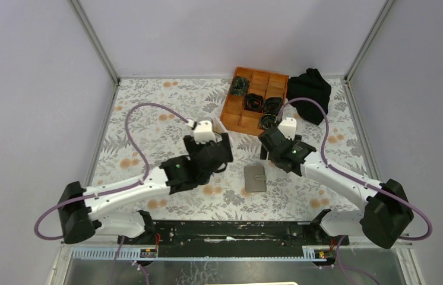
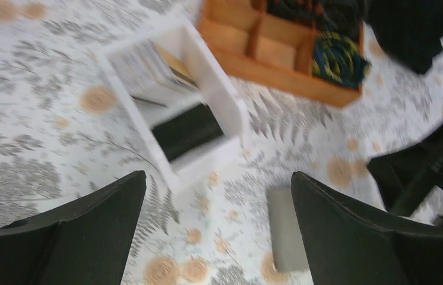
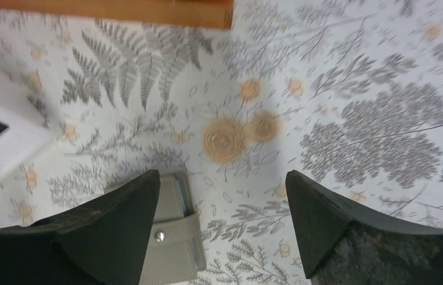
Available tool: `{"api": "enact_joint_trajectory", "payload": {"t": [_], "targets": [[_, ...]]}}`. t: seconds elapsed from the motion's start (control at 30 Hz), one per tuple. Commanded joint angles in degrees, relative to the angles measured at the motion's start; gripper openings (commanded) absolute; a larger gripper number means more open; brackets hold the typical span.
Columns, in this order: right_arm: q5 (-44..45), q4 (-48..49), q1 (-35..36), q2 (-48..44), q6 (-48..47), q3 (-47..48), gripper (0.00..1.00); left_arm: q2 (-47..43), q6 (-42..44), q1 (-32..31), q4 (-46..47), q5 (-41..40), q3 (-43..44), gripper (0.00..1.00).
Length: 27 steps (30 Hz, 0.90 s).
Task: Put the credit cards into the card holder
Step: Reset both arms
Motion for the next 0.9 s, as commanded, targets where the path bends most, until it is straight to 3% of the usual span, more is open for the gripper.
{"api": "enact_joint_trajectory", "payload": {"t": [0.0,0.27,0.67,0.77,0.87], "targets": [[12.7,-7.9,-0.5,2.3,0.4,7.4,0.87,-5.0,2.7,5.4,-4.4,-6.5,-1.7,1.0],[18.2,-19.0,-0.4,3.4,8.2,10.7,0.94,-10.9,3.9,13.4,-6.0,-6.4,-6.5,1.0],[20.9,-14.7,-0.4,-11.8,5.5,4.0,0.96,-15.2,1.2,15.1,-8.6,-6.7,-11.1,1.0],[19.9,-14.4,-0.4,-13.9,5.3,3.2,0.91,-15.4,0.8,15.2,-9.1,-6.7,-11.6,1.0],[19.9,-12.8,-0.5,-16.7,5.2,2.2,1.0,-15.6,0.4,15.2,-9.6,-6.9,-11.5,1.0]]}}
